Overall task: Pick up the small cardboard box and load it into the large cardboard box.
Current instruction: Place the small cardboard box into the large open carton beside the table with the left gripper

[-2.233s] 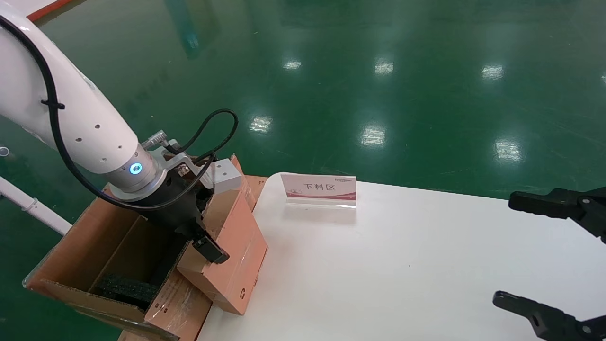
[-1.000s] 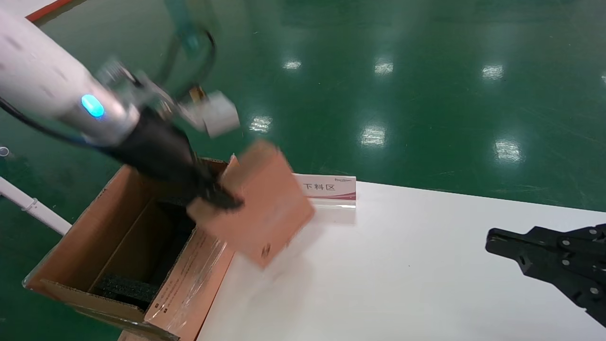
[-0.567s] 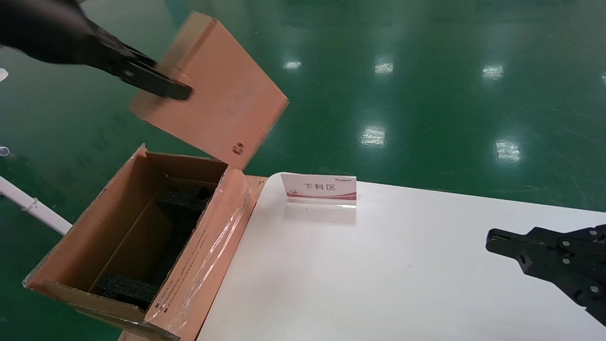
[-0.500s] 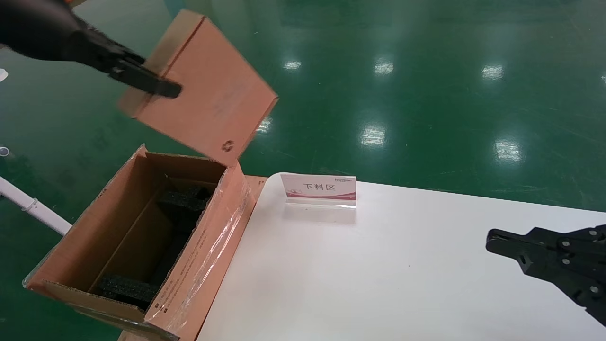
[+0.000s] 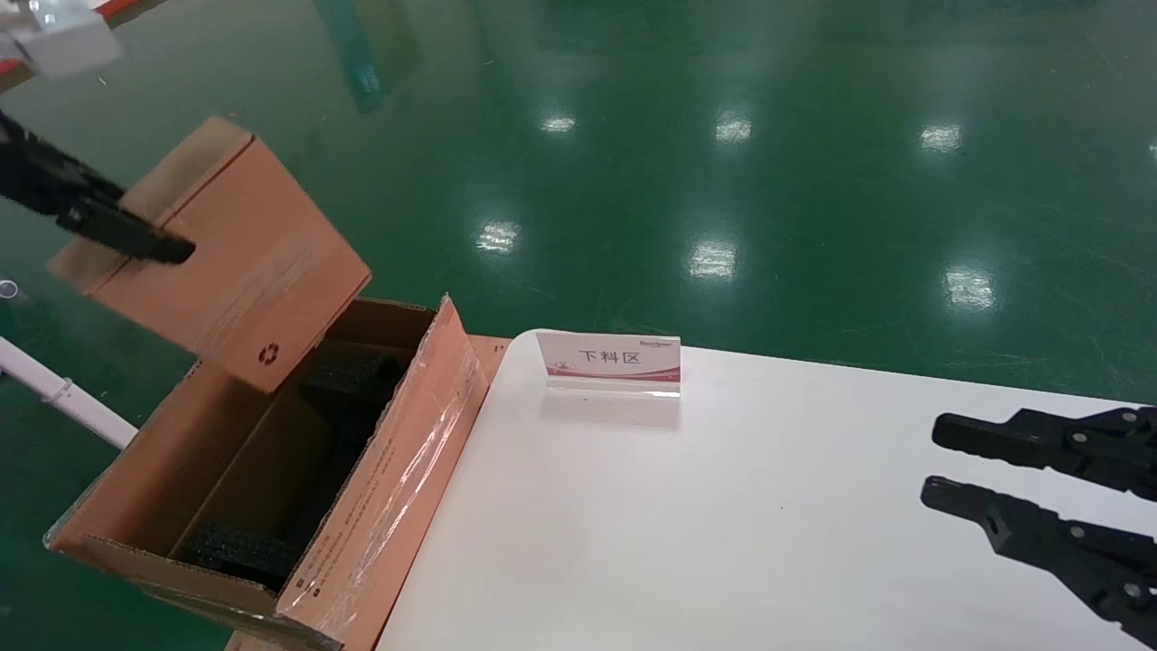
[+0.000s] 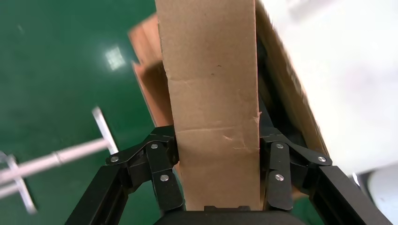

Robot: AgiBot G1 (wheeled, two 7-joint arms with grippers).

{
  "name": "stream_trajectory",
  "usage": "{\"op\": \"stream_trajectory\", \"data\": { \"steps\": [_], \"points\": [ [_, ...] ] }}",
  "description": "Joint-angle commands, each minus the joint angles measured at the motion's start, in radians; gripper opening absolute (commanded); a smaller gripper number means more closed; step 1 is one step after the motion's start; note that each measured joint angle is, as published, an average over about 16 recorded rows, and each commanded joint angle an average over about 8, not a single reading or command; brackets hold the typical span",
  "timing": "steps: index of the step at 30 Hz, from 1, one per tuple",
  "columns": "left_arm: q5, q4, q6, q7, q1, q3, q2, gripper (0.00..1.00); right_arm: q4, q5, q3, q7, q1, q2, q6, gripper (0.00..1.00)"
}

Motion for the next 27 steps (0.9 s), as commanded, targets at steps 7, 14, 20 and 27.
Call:
{"op": "stream_trajectory", "data": {
  "steps": [7,14,20,27],
  "points": [
    [-0.097,0.019,-0.007,-0.024,-0.021,0.203,0.011,0.0,0.0,0.0,0.0,0.0,0.0,0.0,0.0,1.0],
    [-0.156,0.047,-0.022,-0.047,0.006,0.298,0.008,0.0,0.0,0.001,-0.001,0.0,0.0,0.0,0.0,1.0],
    [-0.188,0.075,-0.048,-0.058,0.05,0.326,0.004,0.0,0.0,0.001,-0.001,-0.001,0.0,0.001,0.001,1.0],
    [-0.202,0.11,-0.086,-0.063,0.109,0.333,0.004,0.0,0.0,0.001,-0.002,-0.001,0.0,0.001,0.001,1.0]
  ]
}}
